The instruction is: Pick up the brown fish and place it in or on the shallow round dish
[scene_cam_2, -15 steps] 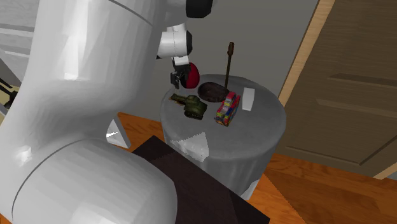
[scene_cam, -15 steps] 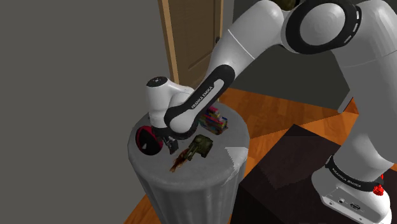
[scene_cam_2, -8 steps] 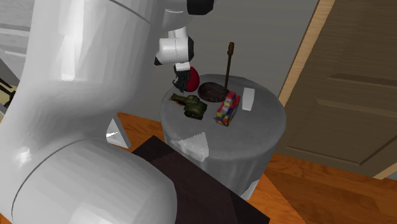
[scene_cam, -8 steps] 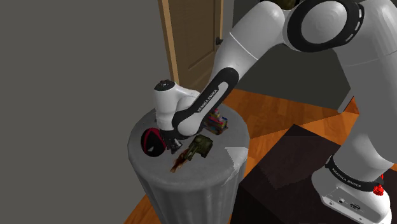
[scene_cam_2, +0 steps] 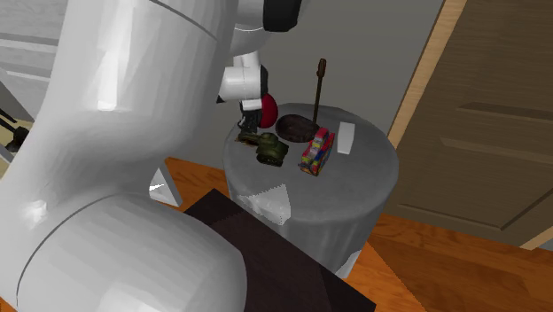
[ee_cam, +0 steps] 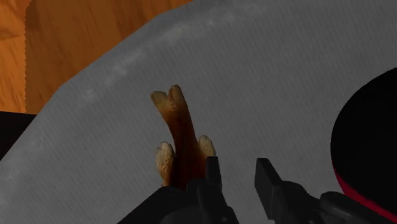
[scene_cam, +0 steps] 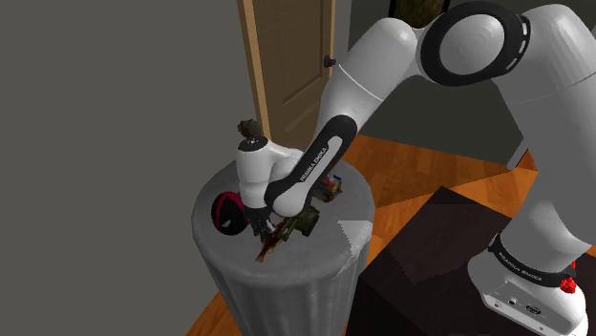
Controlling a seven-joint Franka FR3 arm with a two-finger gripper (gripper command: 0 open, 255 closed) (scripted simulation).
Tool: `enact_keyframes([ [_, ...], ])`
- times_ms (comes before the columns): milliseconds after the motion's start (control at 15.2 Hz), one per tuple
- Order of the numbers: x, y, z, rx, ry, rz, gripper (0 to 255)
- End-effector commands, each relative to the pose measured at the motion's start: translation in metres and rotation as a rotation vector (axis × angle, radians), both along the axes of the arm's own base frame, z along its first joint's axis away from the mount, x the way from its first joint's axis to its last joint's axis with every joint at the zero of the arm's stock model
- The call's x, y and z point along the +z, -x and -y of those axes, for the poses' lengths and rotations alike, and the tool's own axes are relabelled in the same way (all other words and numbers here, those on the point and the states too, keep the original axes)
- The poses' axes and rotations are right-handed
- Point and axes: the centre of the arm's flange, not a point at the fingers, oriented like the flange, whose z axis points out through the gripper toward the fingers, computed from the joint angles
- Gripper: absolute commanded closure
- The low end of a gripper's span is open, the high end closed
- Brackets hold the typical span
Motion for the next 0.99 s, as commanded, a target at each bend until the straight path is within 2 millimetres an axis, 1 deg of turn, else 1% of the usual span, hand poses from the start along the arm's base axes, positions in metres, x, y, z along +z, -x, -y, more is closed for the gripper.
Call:
enact_keyframes([
  [0, 0.003, 0.011, -0.026, 0.079, 0.132, -0.016, 0],
  [66, 0.006, 0.021, -0.052, 0.156, 0.261, -0.023, 0],
  [132, 0.007, 0.031, -0.072, 0.22, 0.366, -0.029, 0],
  [594, -0.029, 0.03, -0.062, 0.22, 0.366, -0.029, 0],
  [660, -0.032, 0.029, -0.061, 0.22, 0.366, -0.029, 0],
  [924, -0.032, 0.029, -0.061, 0.22, 0.366, -0.029, 0],
])
